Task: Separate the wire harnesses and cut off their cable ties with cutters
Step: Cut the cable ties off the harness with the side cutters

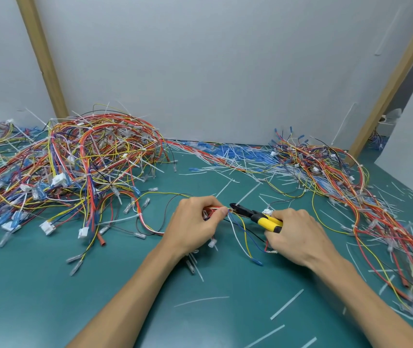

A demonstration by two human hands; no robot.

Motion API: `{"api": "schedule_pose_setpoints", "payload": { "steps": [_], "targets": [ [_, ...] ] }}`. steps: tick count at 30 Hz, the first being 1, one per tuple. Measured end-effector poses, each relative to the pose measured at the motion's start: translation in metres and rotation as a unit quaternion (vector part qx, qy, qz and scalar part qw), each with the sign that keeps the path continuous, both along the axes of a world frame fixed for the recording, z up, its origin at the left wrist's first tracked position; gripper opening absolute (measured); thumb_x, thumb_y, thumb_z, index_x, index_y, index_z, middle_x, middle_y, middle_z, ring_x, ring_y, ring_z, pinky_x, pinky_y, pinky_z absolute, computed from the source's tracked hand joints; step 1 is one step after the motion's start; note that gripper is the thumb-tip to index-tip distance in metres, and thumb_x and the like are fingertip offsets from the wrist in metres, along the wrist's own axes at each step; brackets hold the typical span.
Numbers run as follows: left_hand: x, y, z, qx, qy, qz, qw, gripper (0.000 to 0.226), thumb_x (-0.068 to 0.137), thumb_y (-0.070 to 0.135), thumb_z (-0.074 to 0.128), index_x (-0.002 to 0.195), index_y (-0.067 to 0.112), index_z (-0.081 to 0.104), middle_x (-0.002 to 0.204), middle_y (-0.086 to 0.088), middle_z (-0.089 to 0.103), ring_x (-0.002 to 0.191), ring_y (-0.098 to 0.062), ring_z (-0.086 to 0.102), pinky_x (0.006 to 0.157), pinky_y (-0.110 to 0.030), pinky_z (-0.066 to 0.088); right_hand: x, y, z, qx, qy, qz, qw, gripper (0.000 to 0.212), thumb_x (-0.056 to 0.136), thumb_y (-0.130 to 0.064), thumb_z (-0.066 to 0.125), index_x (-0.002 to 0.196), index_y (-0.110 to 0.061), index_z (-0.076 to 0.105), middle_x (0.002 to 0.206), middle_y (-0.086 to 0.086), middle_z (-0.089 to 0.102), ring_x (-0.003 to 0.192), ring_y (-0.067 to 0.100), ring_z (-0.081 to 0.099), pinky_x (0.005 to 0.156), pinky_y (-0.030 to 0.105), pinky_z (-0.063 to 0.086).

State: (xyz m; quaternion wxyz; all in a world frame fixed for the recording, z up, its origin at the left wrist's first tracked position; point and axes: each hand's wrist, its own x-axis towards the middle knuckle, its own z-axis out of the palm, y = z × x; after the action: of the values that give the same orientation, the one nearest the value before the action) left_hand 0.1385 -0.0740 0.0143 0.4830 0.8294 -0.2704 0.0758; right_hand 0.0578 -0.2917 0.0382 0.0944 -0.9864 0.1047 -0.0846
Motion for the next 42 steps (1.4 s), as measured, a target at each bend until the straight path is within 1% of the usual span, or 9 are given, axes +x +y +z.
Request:
{"api": "schedule_pose_setpoints", "payload": {
  "steps": [13,17,20,22,25,28,32,37,42],
  "targets": [
    [-0.001,0.001,0.002,-0.002,0.011,-0.006,1.000,0.018,0.093,0.031,0.066,0.079,0.022,0.072,0.052,0.012,0.051,0.053,-0.007,0.047,0.052,-0.018,0.030,0.001,0.001,0.000,0.013,0.011,-0.017,1.000,0.007,0.066,-0.027,0.059,0.067,-0.021,0.056,0.060,0.004,0.056,0.065,0.028,0.055,0.050,0.031,0.031],
    [-0.001,0.001,0.002,-0.006,0.012,-0.012,1.000,0.017,0.094,0.033,0.064,0.083,0.024,0.073,0.057,0.014,0.055,0.056,-0.007,0.048,0.055,-0.025,0.033,-0.003,0.003,-0.003,0.096,-0.081,-0.038,0.991,0.016,0.072,-0.026,0.065,0.063,-0.020,0.053,0.051,0.001,0.051,0.062,0.031,0.050,0.053,0.034,0.037],
    [-0.002,0.000,0.003,-0.017,0.007,-0.022,1.000,0.016,0.096,0.031,0.063,0.084,0.027,0.071,0.059,0.020,0.056,0.056,-0.006,0.047,0.056,-0.023,0.035,-0.002,0.003,-0.002,0.172,-0.197,-0.024,0.965,0.022,0.080,-0.021,0.072,0.069,-0.015,0.053,0.058,0.004,0.049,0.062,0.027,0.044,0.054,0.034,0.035],
    [-0.003,-0.001,0.003,-0.022,0.006,-0.025,0.999,0.015,0.097,0.030,0.062,0.086,0.026,0.072,0.059,0.018,0.057,0.055,-0.007,0.046,0.056,-0.026,0.038,-0.002,0.009,0.000,0.251,-0.227,0.006,0.941,0.016,0.082,-0.029,0.070,0.078,-0.017,0.061,0.064,0.006,0.053,0.063,0.028,0.046,0.056,0.032,0.036],
    [-0.004,-0.003,0.004,-0.035,0.004,-0.031,0.999,0.016,0.098,0.025,0.061,0.089,0.026,0.073,0.062,0.016,0.062,0.057,-0.003,0.052,0.058,-0.022,0.041,-0.002,0.018,0.001,0.360,-0.201,0.042,0.910,0.021,0.080,-0.043,0.066,0.092,-0.026,0.071,0.072,0.017,0.060,0.069,0.037,0.053,0.065,0.043,0.047],
    [-0.006,-0.005,0.006,-0.041,0.015,-0.049,0.998,0.021,0.101,0.021,0.055,0.094,0.026,0.074,0.067,0.015,0.066,0.056,-0.003,0.052,0.057,-0.021,0.041,0.000,0.021,-0.003,0.335,-0.182,0.058,0.923,0.018,0.084,-0.034,0.076,0.078,-0.022,0.064,0.075,0.012,0.067,0.068,0.035,0.056,0.068,0.046,0.050],
    [-0.007,-0.004,0.007,-0.063,0.031,-0.056,0.996,0.022,0.102,0.021,0.054,0.097,0.026,0.076,0.076,0.015,0.072,0.055,0.001,0.057,0.057,-0.023,0.045,0.003,0.019,-0.009,0.313,-0.180,0.047,0.931,0.037,0.083,-0.026,0.079,0.069,-0.013,0.048,0.054,-0.001,0.043,0.053,0.017,0.039,0.054,0.035,0.036],
    [-0.002,0.002,0.010,-0.125,0.067,-0.051,0.989,0.017,0.102,0.024,0.056,0.100,0.027,0.073,0.095,0.007,0.075,0.068,-0.019,0.074,0.059,-0.024,0.052,0.005,0.013,-0.007,0.380,-0.197,0.023,0.903,0.038,0.085,-0.024,0.079,0.077,-0.001,0.049,0.060,0.004,0.041,0.060,0.020,0.036,0.058,0.035,0.032],
    [-0.001,0.005,0.013,-0.151,0.078,-0.045,0.984,0.036,0.102,0.036,0.041,0.101,0.022,0.074,0.100,0.002,0.075,0.078,-0.024,0.073,0.075,-0.033,0.058,0.004,0.009,-0.005,0.396,-0.204,0.014,0.895,0.039,0.085,-0.024,0.079,0.081,0.003,0.051,0.065,0.009,0.041,0.061,0.020,0.037,0.059,0.035,0.033]
  ]
}}
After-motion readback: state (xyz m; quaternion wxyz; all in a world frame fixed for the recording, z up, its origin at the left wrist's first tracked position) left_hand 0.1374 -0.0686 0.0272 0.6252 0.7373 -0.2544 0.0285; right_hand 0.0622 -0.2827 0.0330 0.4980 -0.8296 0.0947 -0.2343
